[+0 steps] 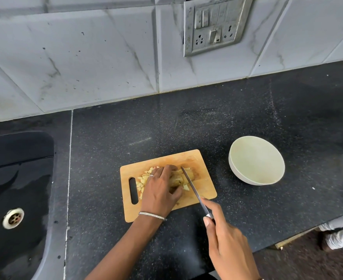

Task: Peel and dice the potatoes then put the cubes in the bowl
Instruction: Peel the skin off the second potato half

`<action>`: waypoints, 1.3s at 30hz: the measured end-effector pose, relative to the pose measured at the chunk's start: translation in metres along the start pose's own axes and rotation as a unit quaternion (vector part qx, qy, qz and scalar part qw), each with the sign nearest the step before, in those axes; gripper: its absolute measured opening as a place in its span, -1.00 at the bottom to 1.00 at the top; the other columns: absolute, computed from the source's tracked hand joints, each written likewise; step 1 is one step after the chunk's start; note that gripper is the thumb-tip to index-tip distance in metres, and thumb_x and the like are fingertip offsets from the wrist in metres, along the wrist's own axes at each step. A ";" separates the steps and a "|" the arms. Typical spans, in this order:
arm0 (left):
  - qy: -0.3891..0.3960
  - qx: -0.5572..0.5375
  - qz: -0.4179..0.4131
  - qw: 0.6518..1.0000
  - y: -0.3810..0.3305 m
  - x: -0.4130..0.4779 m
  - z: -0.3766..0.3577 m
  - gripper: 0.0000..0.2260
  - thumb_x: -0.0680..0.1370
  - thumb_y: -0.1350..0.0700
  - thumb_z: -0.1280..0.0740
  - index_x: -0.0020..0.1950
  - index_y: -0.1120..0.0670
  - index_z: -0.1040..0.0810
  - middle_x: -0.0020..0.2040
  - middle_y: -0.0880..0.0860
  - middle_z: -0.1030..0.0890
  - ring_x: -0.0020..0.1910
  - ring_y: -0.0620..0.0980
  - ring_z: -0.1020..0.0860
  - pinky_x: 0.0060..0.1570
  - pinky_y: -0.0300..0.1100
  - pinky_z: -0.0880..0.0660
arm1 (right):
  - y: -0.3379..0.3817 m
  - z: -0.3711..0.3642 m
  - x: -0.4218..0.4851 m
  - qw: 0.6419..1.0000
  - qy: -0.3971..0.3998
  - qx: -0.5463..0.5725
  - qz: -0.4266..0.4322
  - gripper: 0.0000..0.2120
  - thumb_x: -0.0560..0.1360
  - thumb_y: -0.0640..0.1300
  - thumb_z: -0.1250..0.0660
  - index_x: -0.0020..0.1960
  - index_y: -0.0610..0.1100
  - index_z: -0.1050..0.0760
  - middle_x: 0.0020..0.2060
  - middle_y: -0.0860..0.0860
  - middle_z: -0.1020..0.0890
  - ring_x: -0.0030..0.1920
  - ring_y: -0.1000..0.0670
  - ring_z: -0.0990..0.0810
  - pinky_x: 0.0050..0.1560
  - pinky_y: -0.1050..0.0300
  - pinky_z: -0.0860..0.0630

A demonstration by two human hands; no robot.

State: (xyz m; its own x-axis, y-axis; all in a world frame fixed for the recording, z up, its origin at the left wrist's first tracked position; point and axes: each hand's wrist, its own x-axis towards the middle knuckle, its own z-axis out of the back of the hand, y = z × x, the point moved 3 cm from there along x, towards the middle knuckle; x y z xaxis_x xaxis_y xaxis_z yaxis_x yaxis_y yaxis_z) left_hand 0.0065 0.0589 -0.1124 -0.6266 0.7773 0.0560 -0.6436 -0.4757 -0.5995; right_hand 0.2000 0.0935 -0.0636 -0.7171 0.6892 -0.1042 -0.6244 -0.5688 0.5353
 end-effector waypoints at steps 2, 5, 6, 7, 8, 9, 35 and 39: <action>-0.009 0.005 -0.002 1.000 0.001 -0.001 0.005 -0.63 0.42 0.02 -0.44 0.19 -0.01 -0.46 0.06 -0.02 -0.57 0.08 0.03 -0.49 0.10 -0.08 -0.47 | 0.001 -0.004 0.006 1.000 -0.005 0.009 0.011 -0.58 0.63 0.09 0.01 0.42 0.41 0.02 -0.45 0.21 -0.40 -0.47 0.16 -0.40 -0.44 0.25 -0.37; -0.022 0.007 0.003 1.000 0.002 -0.001 0.006 -0.72 0.41 0.08 -0.46 0.08 0.02 -0.52 -0.05 -0.01 -0.60 -0.02 0.03 -0.53 0.11 -0.09 -0.47 | 0.005 -0.011 0.012 1.000 0.020 0.001 0.006 -0.56 0.65 0.07 0.01 0.45 0.38 0.05 -0.42 0.19 -0.41 -0.43 0.14 -0.40 -0.44 0.23 -0.35; -0.022 0.004 0.008 1.000 0.003 -0.001 0.006 -0.74 0.41 0.09 -0.47 0.06 0.02 -0.53 -0.07 -0.01 -0.60 -0.04 0.03 -0.54 0.05 -0.11 -0.47 | 0.006 -0.013 0.014 1.000 0.027 -0.003 0.004 -0.56 0.65 0.07 0.02 0.46 0.38 0.06 -0.41 0.19 -0.42 -0.43 0.13 -0.40 -0.45 0.21 -0.33; -0.020 0.001 0.012 1.000 0.004 -0.001 0.005 -0.75 0.41 0.09 -0.47 0.05 0.01 -0.54 -0.07 -0.02 -0.60 -0.05 0.03 -0.55 0.00 -0.13 -0.46 | 0.007 -0.015 0.015 0.999 0.034 -0.008 0.002 -0.55 0.65 0.08 0.03 0.47 0.38 0.07 -0.40 0.18 -0.42 -0.44 0.12 -0.40 -0.47 0.20 -0.31; -0.020 -0.001 0.013 1.000 0.005 -0.001 0.004 -0.75 0.41 0.09 -0.47 0.04 0.00 -0.54 -0.08 -0.03 -0.60 -0.06 0.02 -0.55 -0.02 -0.13 -0.47 | 0.007 -0.016 0.016 0.999 0.038 -0.013 0.000 -0.55 0.65 0.08 0.04 0.47 0.38 0.09 -0.40 0.17 -0.42 -0.44 0.11 -0.40 -0.48 0.20 -0.30; -0.022 -0.004 0.012 1.000 0.006 -0.001 0.003 -0.76 0.41 0.10 -0.48 0.03 -0.01 -0.55 -0.08 -0.03 -0.61 -0.07 0.02 -0.56 -0.05 -0.13 -0.47 | 0.008 -0.017 0.017 0.999 0.040 -0.017 0.000 -0.55 0.65 0.08 0.04 0.47 0.37 0.10 -0.40 0.17 -0.42 -0.45 0.10 -0.39 -0.49 0.20 -0.29; 0.014 -0.029 -0.010 0.999 0.016 0.014 0.004 -0.77 0.38 0.07 -0.52 -0.04 -0.02 -0.55 -0.13 -0.10 -0.64 -0.18 -0.05 -0.58 -0.20 -0.14 -0.50 | 0.005 -0.048 0.039 0.999 0.035 -0.032 -0.015 -0.59 0.65 0.04 -0.01 0.43 0.32 0.02 -0.29 0.09 -0.57 -0.30 -0.06 -0.60 -0.34 0.02 -0.49; 0.023 -0.030 -0.013 0.999 0.016 0.017 0.005 -0.77 0.39 0.08 -0.52 -0.01 -0.01 -0.57 -0.12 -0.10 -0.64 -0.17 -0.05 -0.58 -0.19 -0.14 -0.49 | 0.010 -0.053 0.054 0.997 0.049 -0.048 -0.028 -0.63 0.66 -0.03 -0.03 0.39 0.26 -0.03 -0.16 0.05 -0.62 -0.18 -0.12 -0.64 -0.31 0.04 -0.41</action>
State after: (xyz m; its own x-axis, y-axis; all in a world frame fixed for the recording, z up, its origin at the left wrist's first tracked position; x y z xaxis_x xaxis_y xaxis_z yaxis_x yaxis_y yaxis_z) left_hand -0.0167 0.0618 -0.1170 -0.5879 0.8082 0.0358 -0.6310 -0.4304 -0.6454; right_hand 0.1384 0.1007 -0.1084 -0.7035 0.6774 -0.2151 -0.6882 -0.5735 0.4444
